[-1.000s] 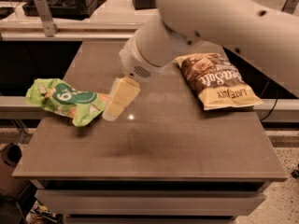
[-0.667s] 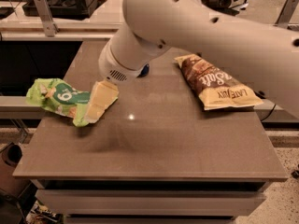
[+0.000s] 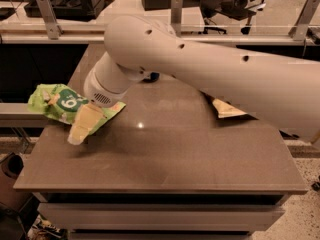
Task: Pick green rice chip bag
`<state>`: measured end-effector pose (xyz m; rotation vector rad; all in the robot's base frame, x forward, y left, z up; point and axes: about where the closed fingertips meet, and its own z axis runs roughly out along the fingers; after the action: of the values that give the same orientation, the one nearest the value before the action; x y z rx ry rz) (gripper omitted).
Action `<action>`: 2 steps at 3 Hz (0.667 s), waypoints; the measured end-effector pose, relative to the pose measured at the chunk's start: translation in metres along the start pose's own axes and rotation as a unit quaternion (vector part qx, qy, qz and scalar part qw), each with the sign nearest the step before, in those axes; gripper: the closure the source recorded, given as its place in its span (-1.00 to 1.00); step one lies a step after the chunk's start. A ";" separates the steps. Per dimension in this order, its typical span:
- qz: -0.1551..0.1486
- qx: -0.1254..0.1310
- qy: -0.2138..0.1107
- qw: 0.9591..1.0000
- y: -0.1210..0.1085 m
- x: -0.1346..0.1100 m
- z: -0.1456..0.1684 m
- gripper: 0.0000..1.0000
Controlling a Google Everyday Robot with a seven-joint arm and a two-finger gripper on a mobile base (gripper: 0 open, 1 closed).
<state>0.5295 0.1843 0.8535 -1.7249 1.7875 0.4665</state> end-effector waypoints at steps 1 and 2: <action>-0.002 -0.020 -0.043 0.999 0.005 -0.027 0.023 -1.00; -0.007 -0.025 -0.056 0.998 0.009 -0.048 0.037 -0.63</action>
Offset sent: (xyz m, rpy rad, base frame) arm -0.0030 0.0917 0.0016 0.1317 0.0185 0.0753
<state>0.5257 0.2458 0.8546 -1.7098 1.6966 0.5939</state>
